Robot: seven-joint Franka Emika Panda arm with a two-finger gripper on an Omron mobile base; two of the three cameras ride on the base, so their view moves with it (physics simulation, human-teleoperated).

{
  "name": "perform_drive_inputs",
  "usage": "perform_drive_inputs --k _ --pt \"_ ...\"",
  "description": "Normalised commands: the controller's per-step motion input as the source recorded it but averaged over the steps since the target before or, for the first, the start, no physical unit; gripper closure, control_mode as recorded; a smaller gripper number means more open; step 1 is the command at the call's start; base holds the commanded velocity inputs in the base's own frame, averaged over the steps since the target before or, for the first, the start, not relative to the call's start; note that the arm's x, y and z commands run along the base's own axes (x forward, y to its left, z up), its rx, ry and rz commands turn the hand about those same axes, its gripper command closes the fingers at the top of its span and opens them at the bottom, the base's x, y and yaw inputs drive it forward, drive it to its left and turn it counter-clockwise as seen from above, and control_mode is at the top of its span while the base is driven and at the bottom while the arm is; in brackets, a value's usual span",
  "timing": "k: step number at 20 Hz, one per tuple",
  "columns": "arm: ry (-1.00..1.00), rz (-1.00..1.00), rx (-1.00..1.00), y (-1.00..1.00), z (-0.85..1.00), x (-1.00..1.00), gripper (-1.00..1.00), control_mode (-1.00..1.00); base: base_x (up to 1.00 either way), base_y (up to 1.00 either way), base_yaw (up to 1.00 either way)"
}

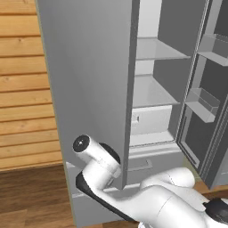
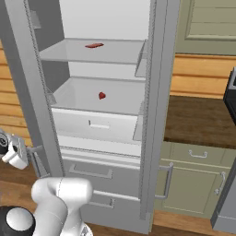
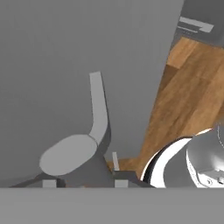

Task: Take the strawberry from the fridge and place it on top of the pancake, located on the dining counter.

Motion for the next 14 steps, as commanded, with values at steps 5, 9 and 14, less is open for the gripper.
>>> perform_drive_inputs --k 5,9,14 --pt "0.0 -0.16 -0.04 0.44 0.07 -0.57 -1.0 -1.0 0.0 0.0 0.0" --pt "0.0 0.0 -0.1 0.39 0.15 -0.49 -1.0 -1.0 0.0 0.0 0.0" --pt "-0.01 0.0 -0.05 0.3 0.78 -0.43 -1.0 -1.0 0.0 0.0 0.0"
